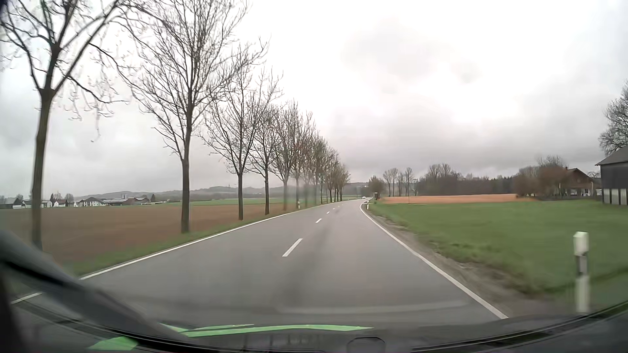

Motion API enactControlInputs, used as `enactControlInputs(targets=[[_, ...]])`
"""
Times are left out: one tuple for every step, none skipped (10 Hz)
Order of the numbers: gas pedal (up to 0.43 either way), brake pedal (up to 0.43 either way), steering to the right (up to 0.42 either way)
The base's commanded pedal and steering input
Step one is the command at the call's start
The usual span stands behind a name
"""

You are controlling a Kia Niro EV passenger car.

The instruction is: Follow the waypoints while adhering to traffic rules and regulations

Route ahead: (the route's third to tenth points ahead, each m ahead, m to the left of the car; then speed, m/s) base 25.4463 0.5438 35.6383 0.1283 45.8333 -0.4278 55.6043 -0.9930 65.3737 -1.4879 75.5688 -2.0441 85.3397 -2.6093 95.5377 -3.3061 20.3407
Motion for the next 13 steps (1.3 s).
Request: enactControlInputs(targets=[[0.209, 0.0, 0.001], [0.169, 0.0, 0.001], [0.15, 0.0, 0.001], [0.15, 0.0, 0.001], [0.157, 0.0, 0.001], [0.157, 0.0, 0.001], [0.157, 0.0, 0.001], [0.15, 0.0, 0.001], [0.13, 0.0, 0.002], [0.13, 0.0, 0.002], [0.13, 0.0, 0.002], [0.138, 0.0, 0.002], [0.15, 0.0, 0.003]])
